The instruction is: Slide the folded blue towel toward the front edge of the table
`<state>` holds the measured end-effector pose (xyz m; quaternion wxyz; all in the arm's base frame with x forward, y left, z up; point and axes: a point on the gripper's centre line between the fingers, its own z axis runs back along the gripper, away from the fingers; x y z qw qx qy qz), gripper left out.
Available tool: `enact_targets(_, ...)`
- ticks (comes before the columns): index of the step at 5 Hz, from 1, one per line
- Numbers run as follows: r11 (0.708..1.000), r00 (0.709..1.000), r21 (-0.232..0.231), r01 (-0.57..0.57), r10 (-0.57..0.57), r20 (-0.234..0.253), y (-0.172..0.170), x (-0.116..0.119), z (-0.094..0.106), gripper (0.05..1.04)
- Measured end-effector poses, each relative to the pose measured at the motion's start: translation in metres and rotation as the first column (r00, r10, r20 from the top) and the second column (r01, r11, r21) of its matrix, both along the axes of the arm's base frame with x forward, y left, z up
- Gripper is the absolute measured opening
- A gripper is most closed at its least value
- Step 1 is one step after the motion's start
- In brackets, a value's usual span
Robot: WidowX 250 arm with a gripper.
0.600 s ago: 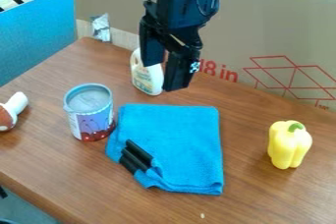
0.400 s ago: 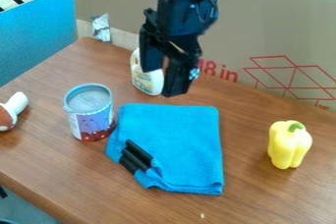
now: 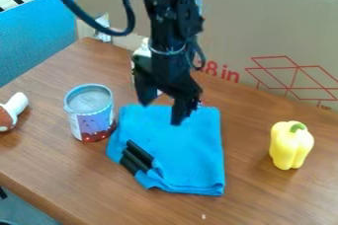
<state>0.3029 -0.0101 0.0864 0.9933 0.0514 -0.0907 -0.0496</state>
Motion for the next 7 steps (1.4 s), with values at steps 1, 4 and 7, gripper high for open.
enact_targets(1, 0.992, 0.994, -0.065, -0.108, 0.109, 0.020, -0.005, 0.004, -0.028, 1.002)
enact_targets(4, 0.896, 0.895, 0.003, -0.443, 0.443, -0.043, -0.043, 0.003, -0.069, 1.003)
enact_targets(7, 0.926, 0.929, -0.109, -0.361, 0.347, -0.126, -0.121, -0.063, -0.081, 1.002)
